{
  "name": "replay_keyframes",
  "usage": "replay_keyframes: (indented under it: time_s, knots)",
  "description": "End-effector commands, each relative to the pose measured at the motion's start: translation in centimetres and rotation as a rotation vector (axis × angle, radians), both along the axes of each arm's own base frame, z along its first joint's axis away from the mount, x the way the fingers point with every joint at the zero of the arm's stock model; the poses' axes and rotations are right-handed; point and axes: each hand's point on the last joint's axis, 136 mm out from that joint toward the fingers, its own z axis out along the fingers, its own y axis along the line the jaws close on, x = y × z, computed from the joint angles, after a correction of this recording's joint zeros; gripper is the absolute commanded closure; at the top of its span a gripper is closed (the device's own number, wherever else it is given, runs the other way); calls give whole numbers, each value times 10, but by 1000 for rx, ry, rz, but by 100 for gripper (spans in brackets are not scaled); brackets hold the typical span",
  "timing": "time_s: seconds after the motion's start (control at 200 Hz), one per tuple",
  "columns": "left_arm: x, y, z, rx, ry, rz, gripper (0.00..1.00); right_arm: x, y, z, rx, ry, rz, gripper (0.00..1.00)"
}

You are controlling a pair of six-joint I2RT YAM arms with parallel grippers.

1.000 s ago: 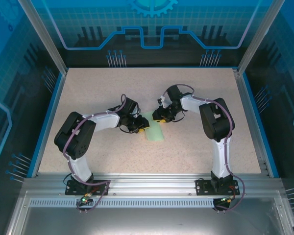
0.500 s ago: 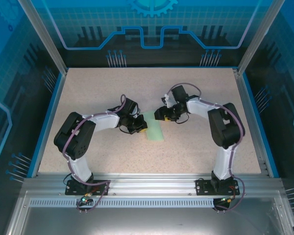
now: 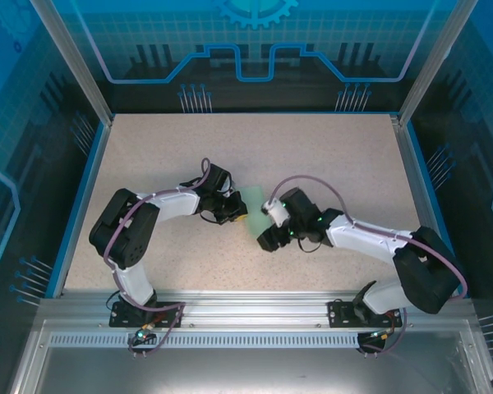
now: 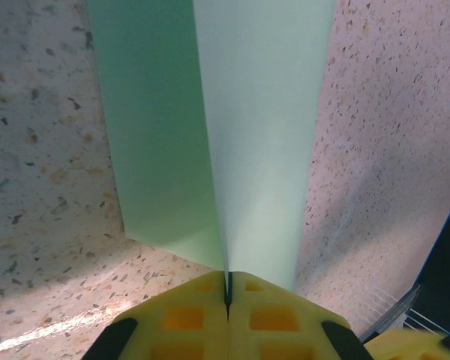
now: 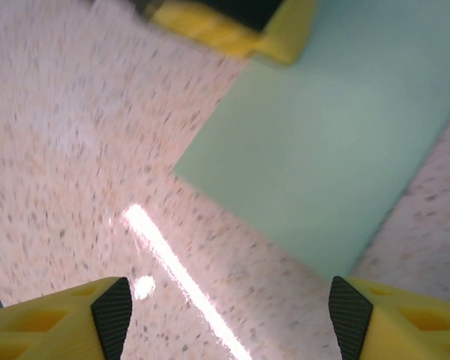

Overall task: Fold a paper plane with a square sheet of paper (fold left side to right side)
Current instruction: Third fold the triangle at the center of the table.

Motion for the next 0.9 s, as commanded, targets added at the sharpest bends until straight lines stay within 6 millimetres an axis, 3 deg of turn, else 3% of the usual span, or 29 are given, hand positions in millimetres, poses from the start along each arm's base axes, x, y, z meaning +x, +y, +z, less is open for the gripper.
replay_keyframes:
  time_s: [0.0,0.15,0.5,0.75,0.895]
  knots:
    - [-5,-3,5,-24,5,-8,95,-3,15,9,-64,-214,89,23]
    - [-5,-3,6,-27,7,-9,95,-6,31,0,-188,-346,163,20]
    - [-6,-3,5,-26,15,-13,94,28,58,-15,-274,-454,184,22]
    - [-5,-3,5,-17,16,-16,92,43,59,-12,-255,-457,136,44]
    - [-4,-3,5,-15,13,-18,90,41,55,-13,-248,-424,153,67]
